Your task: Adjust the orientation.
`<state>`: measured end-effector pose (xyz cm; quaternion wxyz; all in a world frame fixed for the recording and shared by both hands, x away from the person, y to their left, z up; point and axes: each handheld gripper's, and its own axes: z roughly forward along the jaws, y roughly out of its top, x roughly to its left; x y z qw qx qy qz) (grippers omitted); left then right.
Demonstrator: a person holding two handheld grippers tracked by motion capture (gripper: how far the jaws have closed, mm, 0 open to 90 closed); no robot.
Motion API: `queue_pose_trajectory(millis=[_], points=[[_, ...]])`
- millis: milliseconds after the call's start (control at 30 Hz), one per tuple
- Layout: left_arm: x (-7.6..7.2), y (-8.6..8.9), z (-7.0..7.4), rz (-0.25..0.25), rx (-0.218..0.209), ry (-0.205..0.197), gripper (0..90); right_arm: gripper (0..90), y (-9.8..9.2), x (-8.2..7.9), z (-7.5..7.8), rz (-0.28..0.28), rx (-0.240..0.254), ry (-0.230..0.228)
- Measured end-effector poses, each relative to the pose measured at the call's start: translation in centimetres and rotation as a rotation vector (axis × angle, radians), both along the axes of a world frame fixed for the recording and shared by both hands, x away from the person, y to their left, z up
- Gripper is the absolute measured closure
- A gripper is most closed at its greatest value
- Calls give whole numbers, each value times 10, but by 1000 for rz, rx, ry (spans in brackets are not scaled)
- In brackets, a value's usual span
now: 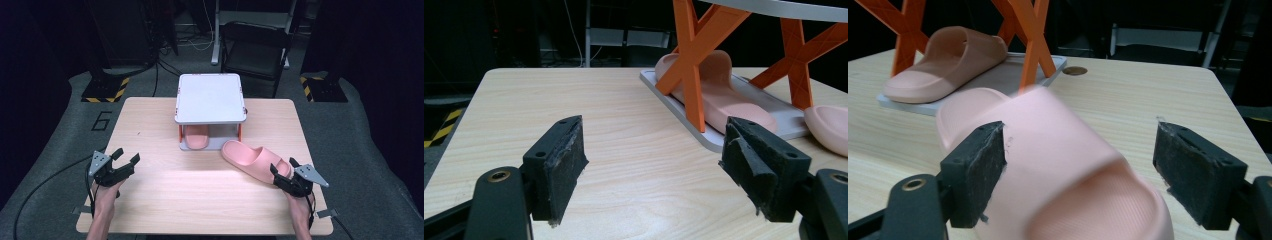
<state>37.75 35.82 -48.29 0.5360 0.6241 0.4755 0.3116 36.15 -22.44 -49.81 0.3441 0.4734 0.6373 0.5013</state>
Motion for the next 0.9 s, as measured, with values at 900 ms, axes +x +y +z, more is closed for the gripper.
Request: queue_pose_trajectory(millis=[900], points=[[-2,8,-1,17,-13,1,252,129,64,20,-1,-189,-80,89]])
